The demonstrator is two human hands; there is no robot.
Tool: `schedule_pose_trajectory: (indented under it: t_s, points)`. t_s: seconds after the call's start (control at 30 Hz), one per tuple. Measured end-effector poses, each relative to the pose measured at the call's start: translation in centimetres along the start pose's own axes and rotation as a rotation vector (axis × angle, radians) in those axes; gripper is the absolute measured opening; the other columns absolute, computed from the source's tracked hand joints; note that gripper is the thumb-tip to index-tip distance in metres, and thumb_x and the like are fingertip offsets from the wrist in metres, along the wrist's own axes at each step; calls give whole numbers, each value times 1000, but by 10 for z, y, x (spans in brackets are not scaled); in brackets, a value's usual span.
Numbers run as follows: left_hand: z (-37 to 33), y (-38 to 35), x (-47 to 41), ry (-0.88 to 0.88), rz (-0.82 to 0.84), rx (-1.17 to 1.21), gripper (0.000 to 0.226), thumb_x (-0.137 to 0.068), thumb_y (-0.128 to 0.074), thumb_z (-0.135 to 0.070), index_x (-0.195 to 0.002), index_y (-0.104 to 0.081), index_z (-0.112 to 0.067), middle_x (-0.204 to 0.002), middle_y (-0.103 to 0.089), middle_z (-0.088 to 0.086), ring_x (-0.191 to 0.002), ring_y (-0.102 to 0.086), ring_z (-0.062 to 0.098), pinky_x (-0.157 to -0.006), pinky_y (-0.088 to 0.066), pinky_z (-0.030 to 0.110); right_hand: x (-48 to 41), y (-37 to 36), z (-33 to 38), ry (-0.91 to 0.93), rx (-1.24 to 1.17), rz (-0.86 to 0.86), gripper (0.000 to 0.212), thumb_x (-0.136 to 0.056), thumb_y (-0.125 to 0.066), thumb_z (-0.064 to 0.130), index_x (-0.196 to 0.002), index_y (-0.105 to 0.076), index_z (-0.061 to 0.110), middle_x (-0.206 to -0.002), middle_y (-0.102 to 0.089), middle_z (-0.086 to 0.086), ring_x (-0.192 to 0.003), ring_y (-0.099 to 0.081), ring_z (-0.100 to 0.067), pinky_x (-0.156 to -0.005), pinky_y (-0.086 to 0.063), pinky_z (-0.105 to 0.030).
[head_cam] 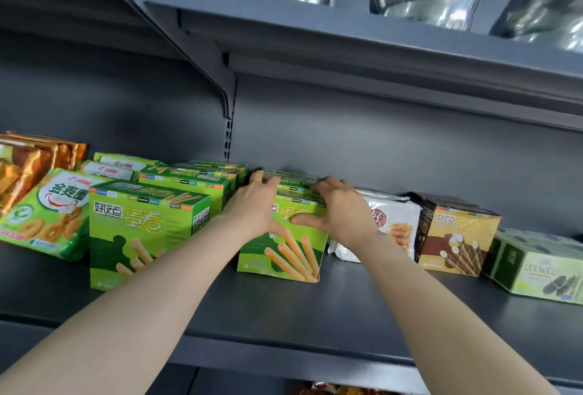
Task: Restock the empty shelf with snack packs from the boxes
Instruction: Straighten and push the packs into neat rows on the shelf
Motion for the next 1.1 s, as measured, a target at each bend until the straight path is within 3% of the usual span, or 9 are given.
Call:
schedule_pose_trajectory:
  t_s: [0.13,0.27,0.43,0.53,0.63,0.8,0.87,0.97,1.1]
  points:
    - [5,7,-3,-17,-31,20,105,-59,-90,-49,-146,-40,-22,-144,-41,6,-127,-50,31,-101,-43,42,1,1,6,-38,21,-10,90,-65,-69,76,-132,-60,15,-116,-60,-3,-115,-49,-26,-95,-42,-34]
    - [10,11,-6,-59,45,-28,114,-58,-91,-47,-152,-32,-20,-151,-35,7,-135,-41,29,-108,-39,42,3,-5,12,15,36,54,102,-66,-69,76,-145,-48,14,-136,-52,-5,-128,-44,-27,-111,-33,-34]
    - [5,5,-9,-114,26,-48,111,-58,-93,-39,-152,-35,-22,-153,-38,3,-137,-41,26,-109,-36,39,1,-3,13,-62,135,26,93,-63,-65,82,-128,-61,16,-118,-64,-5,-115,-56,-26,-95,-45,-36]
    - [7,7,-11,-110,-6,-35,107,-56,-94,-40,-148,-42,-24,-147,-44,0,-132,-46,25,-105,-39,36,1,-6,14,-75,103,-13,92,-62,-65,82,-125,-64,15,-114,-65,-5,-113,-56,-25,-93,-45,-35]
    - [9,3,-6,-82,-3,10,108,-62,-92,-38,-153,-34,-26,-153,-34,1,-135,-42,27,-108,-37,39,1,-5,16,-85,95,-1,92,-63,-64,82,-126,-63,16,-115,-66,-5,-112,-55,-25,-94,-44,-35]
    - [2,-1,7,12,4,8,113,-75,-85,-34,-159,-9,-25,-165,-1,15,-145,-27,40,-115,-29,47,20,-14,13,-111,-138,-74,104,-68,-75,67,-152,-34,24,-155,-37,-10,-134,-44,-36,-106,-41,-43]
    - [1,2,11,24,3,23,113,-74,-84,-37,-159,-11,-21,-163,-6,19,-145,-27,40,-115,-28,46,31,-17,13,-185,-260,-183,108,-66,-81,61,-153,-28,24,-154,-32,-12,-129,-49,-36,-100,-47,-45]
    - [-1,8,19,17,-2,95,108,-72,-85,-43,-156,-24,-16,-161,-20,19,-145,-28,36,-114,-29,42,44,-20,17,-253,-322,-210,102,-69,-86,48,-150,-32,19,-140,-43,-11,-117,-57,-34,-90,-48,-40]
    - [-1,13,22,9,-57,190,94,-72,-86,-38,-150,-39,-16,-156,-32,16,-141,-34,33,-110,-32,39,47,-16,22,-217,-356,-251,96,-71,-88,34,-149,-35,19,-138,-41,-10,-115,-57,-30,-93,-48,-37]
Point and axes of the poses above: each hand's wrist, its own x-axis away from the middle knuckle, its own y-axis out of the back of the hand, z = x × y, the point moved 1 cm from there along -x, towards the middle knuckle
